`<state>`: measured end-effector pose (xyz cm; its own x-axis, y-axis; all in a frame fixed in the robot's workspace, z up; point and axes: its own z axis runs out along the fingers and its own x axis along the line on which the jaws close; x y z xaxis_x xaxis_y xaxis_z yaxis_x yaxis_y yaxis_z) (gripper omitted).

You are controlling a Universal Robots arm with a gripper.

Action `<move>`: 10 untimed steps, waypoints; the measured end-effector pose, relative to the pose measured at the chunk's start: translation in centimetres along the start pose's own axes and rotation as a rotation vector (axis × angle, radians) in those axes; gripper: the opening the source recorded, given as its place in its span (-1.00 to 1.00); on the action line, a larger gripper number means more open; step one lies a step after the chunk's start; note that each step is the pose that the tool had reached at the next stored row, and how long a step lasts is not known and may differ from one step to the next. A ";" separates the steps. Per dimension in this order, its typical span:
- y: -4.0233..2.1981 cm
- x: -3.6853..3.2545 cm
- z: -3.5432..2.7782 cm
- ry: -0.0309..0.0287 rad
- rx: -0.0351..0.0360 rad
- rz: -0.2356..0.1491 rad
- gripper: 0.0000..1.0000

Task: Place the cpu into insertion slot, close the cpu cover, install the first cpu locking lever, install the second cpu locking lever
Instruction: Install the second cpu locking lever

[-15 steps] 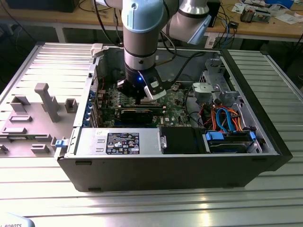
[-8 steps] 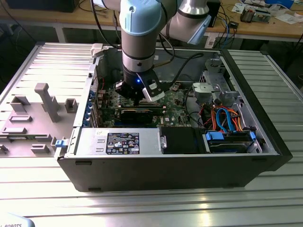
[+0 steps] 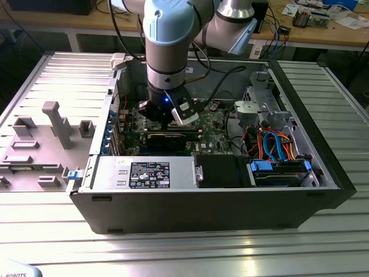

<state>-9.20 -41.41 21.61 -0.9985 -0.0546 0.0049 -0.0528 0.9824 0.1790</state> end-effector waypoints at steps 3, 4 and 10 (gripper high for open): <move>-0.03 0.09 0.14 0.0011 -0.0078 0.000 -0.79; -0.03 0.14 0.18 0.0005 -0.0159 0.000 -0.79; -0.15 0.37 0.76 -0.0002 -0.0332 0.000 -0.79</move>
<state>-9.58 -41.44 20.84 -0.9985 -0.0547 0.0046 -0.0524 0.9760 0.2116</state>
